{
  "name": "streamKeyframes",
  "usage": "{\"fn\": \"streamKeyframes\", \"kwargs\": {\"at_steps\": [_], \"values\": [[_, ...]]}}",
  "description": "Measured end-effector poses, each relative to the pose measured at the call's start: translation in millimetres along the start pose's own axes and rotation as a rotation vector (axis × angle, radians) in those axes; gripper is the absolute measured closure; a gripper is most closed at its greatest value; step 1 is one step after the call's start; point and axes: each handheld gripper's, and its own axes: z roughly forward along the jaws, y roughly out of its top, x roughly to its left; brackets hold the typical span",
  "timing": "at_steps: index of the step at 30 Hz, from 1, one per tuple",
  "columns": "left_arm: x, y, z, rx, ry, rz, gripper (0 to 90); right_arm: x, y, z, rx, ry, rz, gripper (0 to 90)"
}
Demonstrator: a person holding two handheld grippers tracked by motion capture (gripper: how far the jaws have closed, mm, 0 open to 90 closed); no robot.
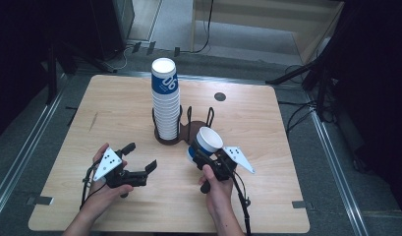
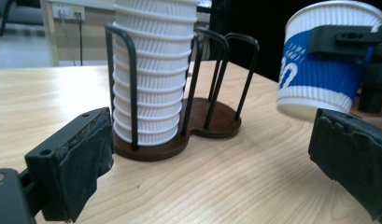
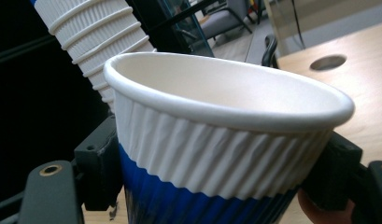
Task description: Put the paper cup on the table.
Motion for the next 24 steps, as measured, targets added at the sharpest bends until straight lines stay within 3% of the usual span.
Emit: {"fn": "streamKeyframes", "kwargs": {"at_steps": [4,12,14,17,24], "values": [[5.1,2.1,-2.6,-0.013,0.015,-0.024,1.3,-7.0,4.6,-5.7,-0.055,-0.008,-0.047,20.8],[13.5,1.6,-4.6,0.005,0.042,-0.03,1.3,-26.3,12.0,-13.8,-0.087,-0.083,-0.188,20.7],[15.2,2.0,-5.3,0.009,0.048,-0.033,1.3,-31.7,12.4,-14.7,-0.093,-0.091,-0.186,20.7],[17.2,2.0,-6.0,0.01,0.055,-0.038,1.3,-38.6,13.9,-15.5,-0.081,-0.125,-0.224,20.6],[25.7,1.1,-7.5,0.037,0.07,-0.037,1.3,-56.4,20.7,-19.6,-0.094,-0.173,-0.212,20.5]]}}
